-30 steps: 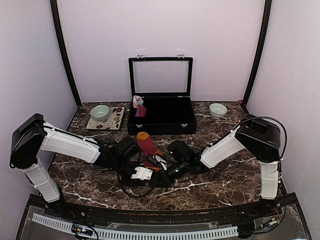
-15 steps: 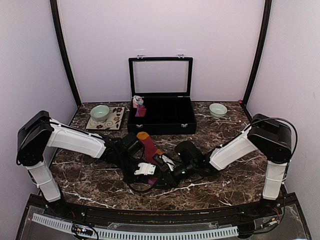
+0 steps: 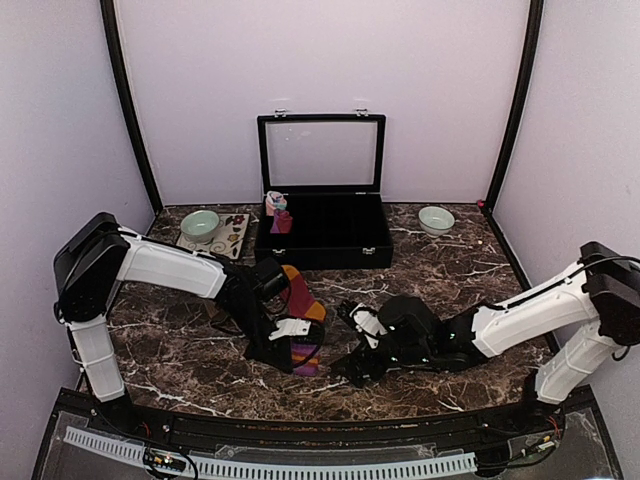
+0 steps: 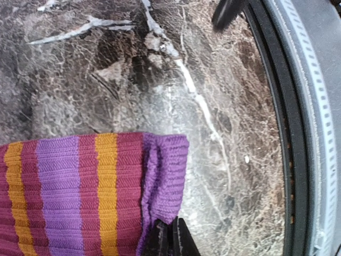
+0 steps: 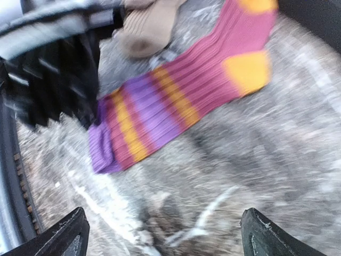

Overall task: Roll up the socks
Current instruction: Roll the sock at the center of the board.

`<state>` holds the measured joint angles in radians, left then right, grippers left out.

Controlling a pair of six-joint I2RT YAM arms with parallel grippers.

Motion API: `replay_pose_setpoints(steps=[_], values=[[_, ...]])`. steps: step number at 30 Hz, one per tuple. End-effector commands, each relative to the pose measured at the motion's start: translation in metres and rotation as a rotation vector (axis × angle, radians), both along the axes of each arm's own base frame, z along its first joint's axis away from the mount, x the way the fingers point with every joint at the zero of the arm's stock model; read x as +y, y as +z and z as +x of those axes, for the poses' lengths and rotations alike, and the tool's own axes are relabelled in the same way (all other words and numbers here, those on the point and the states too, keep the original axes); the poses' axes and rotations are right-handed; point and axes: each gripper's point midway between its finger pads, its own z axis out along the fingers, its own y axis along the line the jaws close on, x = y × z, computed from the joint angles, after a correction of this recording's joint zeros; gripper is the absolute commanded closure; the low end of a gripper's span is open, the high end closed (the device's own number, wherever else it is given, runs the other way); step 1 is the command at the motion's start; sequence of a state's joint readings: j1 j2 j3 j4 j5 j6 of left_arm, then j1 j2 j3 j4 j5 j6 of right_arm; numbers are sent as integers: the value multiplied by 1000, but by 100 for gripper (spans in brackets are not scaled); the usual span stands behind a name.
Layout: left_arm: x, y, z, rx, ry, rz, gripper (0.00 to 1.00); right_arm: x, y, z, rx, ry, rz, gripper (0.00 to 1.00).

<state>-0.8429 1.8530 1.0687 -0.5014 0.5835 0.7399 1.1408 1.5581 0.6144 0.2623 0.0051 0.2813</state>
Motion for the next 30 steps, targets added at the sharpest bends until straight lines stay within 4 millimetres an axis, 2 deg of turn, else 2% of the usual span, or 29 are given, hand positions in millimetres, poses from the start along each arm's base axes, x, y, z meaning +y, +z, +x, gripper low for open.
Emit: replay_pose_setpoints(steps=[1,3,5,7,10,12,16,20,21,26,30], values=[[21,-7,-28,193,19,109,94,-30,46,35,-302,-193,-62,0],[20,-6,-28,210,23,107,94,-32,72,33,-304,-218,112,0],[19,-5,-28,235,29,106,94,-42,77,35,-275,-262,188,0],[17,-4,-28,264,36,104,94,-30,75,19,-307,-130,170,0],[16,-5,-28,295,45,111,94,-6,69,-13,-472,82,58,0],[17,-10,-27,307,48,126,94,9,55,-25,-513,166,-44,1],[15,-9,-24,374,73,129,94,33,38,-41,-510,290,-104,18],[13,-7,-23,401,80,120,94,54,38,-52,-495,369,-77,28],[12,-7,-23,403,80,119,94,58,29,-53,-490,386,-96,30],[12,-5,-25,428,80,110,94,79,17,-59,-485,474,-126,47],[14,-2,-29,458,58,95,94,88,13,-59,-503,479,-105,48]])
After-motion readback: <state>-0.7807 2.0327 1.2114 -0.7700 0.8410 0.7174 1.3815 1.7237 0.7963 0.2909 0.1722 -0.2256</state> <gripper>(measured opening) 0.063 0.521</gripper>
